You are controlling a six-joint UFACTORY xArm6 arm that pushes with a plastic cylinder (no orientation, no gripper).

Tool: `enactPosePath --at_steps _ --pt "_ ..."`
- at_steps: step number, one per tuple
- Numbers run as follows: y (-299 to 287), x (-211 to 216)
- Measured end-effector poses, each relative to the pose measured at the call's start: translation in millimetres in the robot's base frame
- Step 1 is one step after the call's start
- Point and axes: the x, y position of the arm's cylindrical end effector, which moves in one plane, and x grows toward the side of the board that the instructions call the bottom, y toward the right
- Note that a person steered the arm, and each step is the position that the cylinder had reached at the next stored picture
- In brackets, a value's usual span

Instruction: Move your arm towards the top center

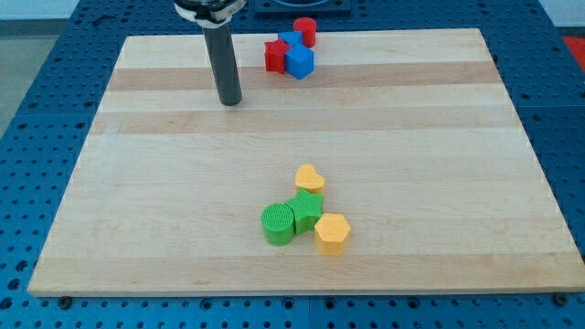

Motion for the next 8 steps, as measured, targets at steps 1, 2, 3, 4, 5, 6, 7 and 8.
enactPosePath --at_steps 1,2,3,4,5,6,7,8 --pt "-9 0" --pt "-9 0" --pt "-9 -17" --pt "-9 -50" --pt "-9 -74" --pt "-8 -98" --pt "-7 -112" --pt "-7 -113"
